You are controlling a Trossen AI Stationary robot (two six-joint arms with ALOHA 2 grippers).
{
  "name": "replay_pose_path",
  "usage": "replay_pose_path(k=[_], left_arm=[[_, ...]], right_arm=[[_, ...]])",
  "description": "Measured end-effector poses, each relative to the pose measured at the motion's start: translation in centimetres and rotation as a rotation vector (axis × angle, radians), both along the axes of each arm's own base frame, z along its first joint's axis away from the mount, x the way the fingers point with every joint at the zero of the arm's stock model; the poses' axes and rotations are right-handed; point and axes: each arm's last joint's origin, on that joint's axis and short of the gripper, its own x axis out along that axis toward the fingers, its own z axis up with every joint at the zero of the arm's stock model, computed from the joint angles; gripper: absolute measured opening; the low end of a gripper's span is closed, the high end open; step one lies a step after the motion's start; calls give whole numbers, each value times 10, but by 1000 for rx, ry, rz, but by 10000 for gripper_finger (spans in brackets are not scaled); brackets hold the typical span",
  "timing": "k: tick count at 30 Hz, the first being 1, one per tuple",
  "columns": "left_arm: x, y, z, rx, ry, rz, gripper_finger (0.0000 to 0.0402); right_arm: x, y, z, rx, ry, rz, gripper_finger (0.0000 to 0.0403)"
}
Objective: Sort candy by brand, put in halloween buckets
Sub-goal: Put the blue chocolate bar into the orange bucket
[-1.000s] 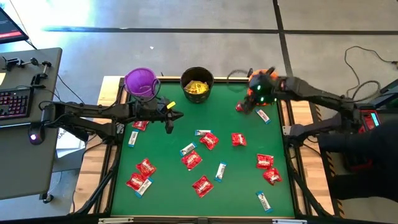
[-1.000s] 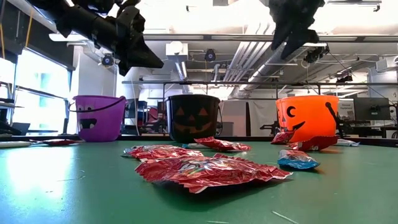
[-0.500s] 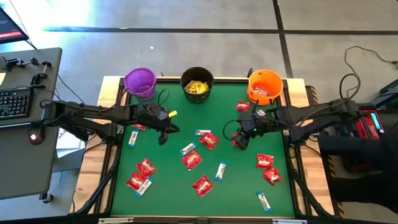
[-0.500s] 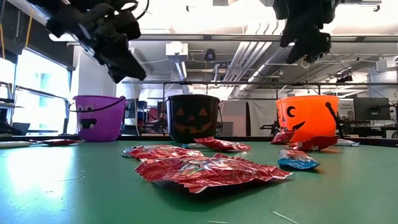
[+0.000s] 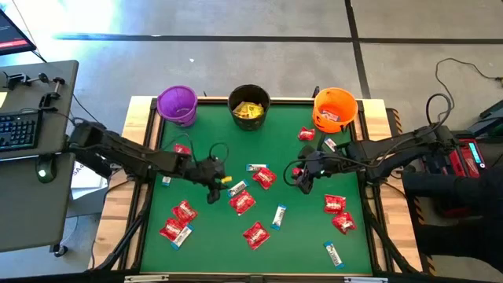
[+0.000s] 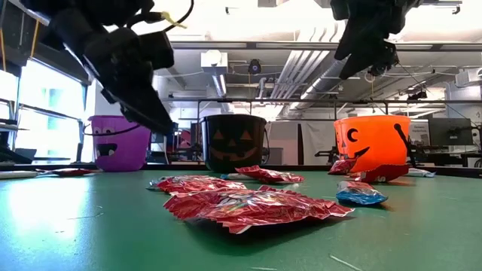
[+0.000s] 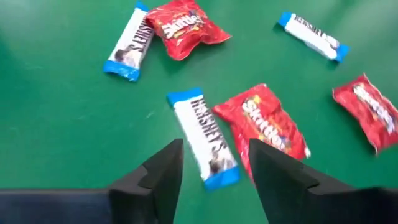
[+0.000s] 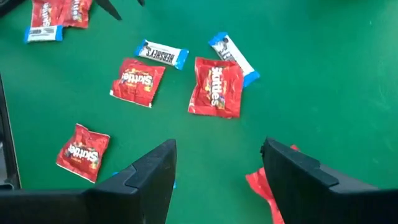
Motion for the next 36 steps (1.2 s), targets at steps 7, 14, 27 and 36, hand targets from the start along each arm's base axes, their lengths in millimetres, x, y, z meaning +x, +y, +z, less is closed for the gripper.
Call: replay_pose_path(k=[7,14,27,36], left_arm=[[14,-20,-36,-57,47,50,198],[15,-29,-58,-40,88,176,209],[12,-29,-68,-57,147,220,152],[9,-31,-62,-191,178,219,9]], right_arm=[[0,0,0,-59,8,75,224],[0,0,0,-102,14,128,224],[0,-1,0,-131,15,129,224],[0,-1,0,-140,16,133,224]])
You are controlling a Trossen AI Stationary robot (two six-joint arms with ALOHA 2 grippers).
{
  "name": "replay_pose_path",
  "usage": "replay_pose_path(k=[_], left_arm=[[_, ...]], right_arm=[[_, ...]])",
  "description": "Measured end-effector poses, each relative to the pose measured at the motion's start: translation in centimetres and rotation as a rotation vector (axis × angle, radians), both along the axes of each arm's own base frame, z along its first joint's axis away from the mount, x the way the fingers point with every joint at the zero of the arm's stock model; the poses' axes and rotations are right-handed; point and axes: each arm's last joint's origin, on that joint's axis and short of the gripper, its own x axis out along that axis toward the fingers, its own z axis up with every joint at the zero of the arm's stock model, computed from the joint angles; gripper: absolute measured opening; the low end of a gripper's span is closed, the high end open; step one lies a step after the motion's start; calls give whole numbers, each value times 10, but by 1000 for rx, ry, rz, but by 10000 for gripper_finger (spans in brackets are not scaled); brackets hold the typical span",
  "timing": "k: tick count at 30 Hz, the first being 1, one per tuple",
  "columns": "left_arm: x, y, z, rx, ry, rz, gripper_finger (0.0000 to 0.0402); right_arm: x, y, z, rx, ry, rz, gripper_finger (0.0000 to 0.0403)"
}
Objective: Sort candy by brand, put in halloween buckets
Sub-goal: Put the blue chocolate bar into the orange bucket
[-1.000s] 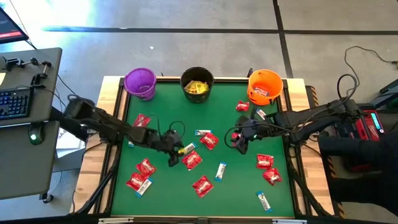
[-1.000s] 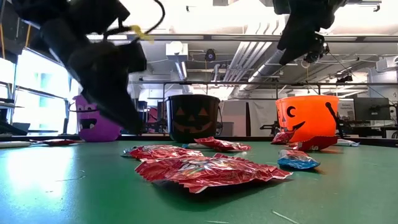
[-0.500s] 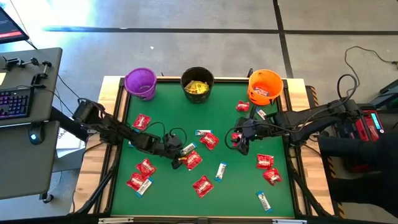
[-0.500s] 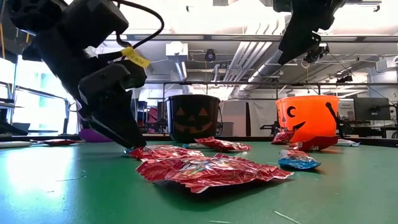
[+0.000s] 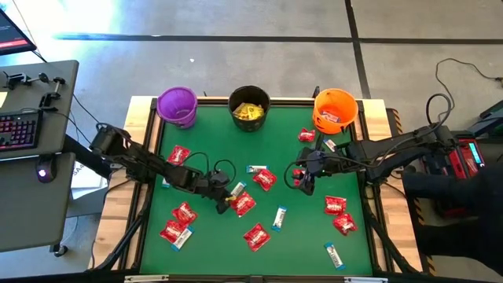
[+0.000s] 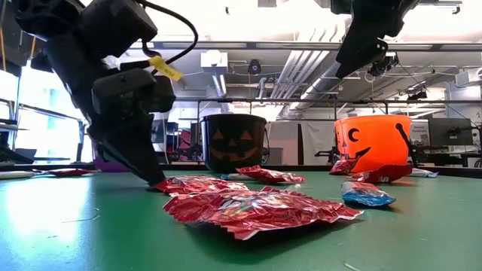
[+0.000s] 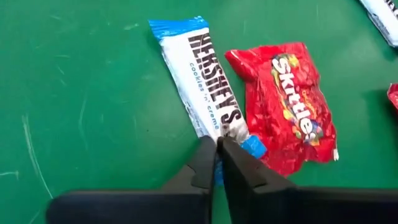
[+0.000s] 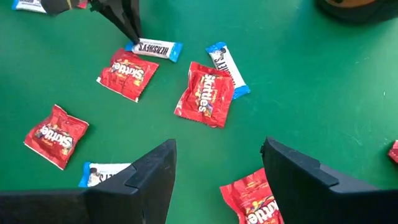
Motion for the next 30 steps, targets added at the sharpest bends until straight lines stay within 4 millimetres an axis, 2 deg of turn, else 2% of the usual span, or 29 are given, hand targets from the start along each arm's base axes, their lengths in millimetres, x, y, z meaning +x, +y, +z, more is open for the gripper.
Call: replay_pose_path(k=[10,16,21,25,30], left_arm=[[-4,11,27,-46,-67,19,0],[-4,19,46,-85,-143,13,1],[-3,27,66,-118,-255,30,1],[-2,34,80,-151,-349,57,1],[-1,42,89,-209,-409,99,0]], right_arm=[[0,0,0,-6,-1,0,224],[6,0,3,64,-60,-20,224],[25,0,4,188,-176,-16,224],[44,6,-3,92,-235,81,224],[69,9,-27,-39,-218,131,225]])
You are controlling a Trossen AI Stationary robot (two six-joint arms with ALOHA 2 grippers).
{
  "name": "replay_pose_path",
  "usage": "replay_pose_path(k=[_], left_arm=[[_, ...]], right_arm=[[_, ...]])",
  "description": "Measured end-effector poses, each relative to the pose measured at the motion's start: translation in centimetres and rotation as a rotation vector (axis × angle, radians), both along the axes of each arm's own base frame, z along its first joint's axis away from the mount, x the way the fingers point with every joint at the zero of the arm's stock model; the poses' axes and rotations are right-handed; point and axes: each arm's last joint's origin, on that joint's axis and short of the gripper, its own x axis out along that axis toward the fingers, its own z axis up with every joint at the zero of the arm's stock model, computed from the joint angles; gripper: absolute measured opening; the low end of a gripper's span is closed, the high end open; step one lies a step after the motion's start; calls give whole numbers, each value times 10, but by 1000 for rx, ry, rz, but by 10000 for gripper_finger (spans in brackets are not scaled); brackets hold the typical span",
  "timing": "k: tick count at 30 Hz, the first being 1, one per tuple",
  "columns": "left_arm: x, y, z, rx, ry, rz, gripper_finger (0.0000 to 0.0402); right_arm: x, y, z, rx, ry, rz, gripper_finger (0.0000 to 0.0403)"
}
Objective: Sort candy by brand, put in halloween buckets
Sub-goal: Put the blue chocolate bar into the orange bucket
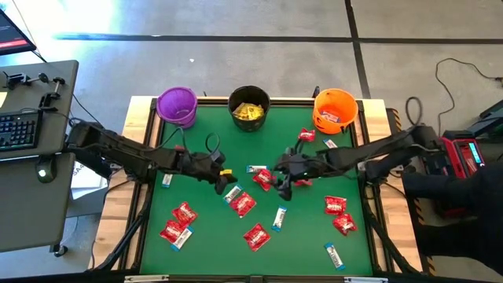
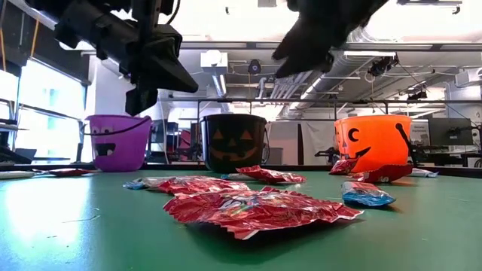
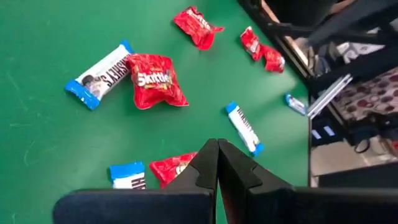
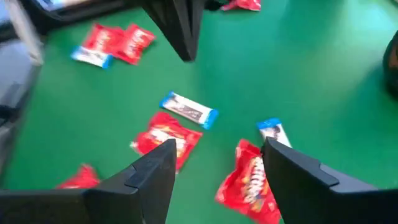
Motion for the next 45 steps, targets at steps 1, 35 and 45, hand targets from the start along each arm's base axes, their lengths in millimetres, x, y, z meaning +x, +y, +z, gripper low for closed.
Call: replay_pose_path(k=[1,35,45], left_arm=[[0,0,0,-5,-1,-7,0],[-16,-66,-74,249,358,39,214],[-15,-66,-83,271,395,42,212]], right_arm=[[3,0,-6,-11,17,0,225],[13,2,-34,-23,127,8,225],[13,2,-35,-25,135,7,225]])
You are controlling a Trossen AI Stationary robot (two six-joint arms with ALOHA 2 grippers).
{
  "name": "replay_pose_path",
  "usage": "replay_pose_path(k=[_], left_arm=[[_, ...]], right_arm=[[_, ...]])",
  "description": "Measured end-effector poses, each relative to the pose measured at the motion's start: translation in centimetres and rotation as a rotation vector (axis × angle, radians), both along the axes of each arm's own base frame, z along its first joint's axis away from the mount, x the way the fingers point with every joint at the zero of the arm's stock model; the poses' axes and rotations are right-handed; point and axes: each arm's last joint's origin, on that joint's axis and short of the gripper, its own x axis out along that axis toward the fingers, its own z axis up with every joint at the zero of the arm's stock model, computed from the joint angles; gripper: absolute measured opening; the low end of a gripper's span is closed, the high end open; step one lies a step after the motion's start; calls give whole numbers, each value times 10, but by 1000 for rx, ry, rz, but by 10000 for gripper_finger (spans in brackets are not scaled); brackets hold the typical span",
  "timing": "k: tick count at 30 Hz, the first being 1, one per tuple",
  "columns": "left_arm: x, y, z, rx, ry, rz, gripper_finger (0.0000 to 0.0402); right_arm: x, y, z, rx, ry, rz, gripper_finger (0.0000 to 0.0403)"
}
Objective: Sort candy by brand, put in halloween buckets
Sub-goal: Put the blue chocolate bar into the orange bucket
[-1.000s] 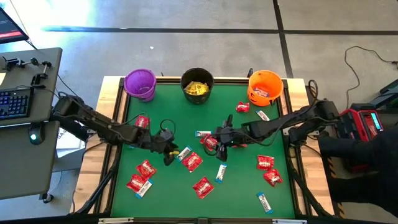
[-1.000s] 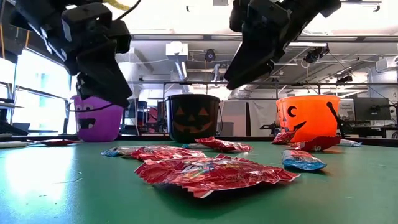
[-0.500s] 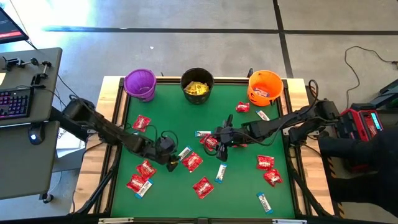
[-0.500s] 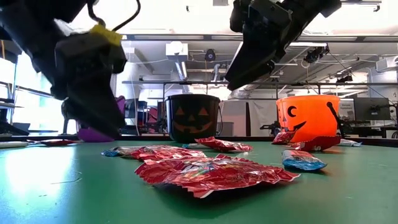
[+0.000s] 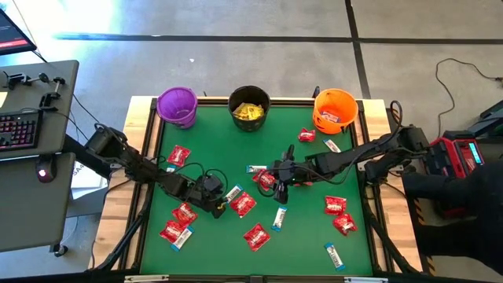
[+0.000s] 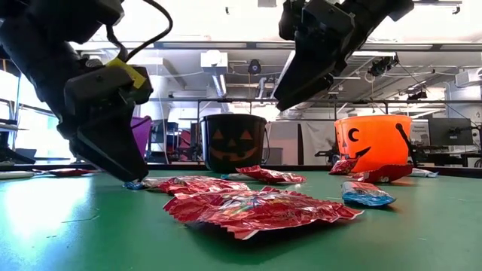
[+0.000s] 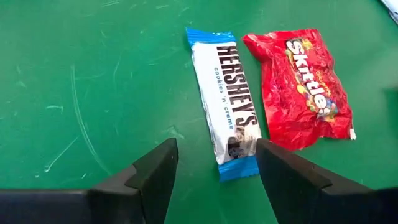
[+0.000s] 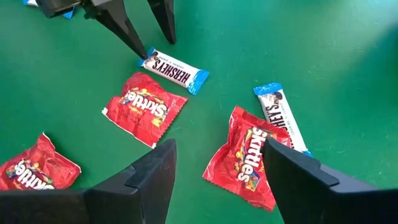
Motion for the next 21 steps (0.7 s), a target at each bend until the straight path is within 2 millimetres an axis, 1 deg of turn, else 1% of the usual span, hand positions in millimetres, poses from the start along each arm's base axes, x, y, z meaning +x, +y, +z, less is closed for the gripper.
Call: replay_pose_path(k=[2,4,7,11,14,16,21], left_arm=[[-1,0,0,17,11,-17,202],[-1,1,-1,38,19,-43,182],[-2,1,-2,71,38,-83,135],[-2,2,-2,106,55,-129,64],[-2,2,-2,107,58,-152,17],[-1,3,-1,97,55,-154,5],[1,8,2,82,53,-168,1]], right_arm=[[0,0,0,-3,3,2,225],[0,0,0,-12,4,11,225],[0,0,0,-19,4,17,225],[0,-3,0,-19,5,10,225],[1,-6,0,-19,5,-2,224],[1,-8,0,-19,5,-8,224],[1,-11,0,-19,4,-15,224]])
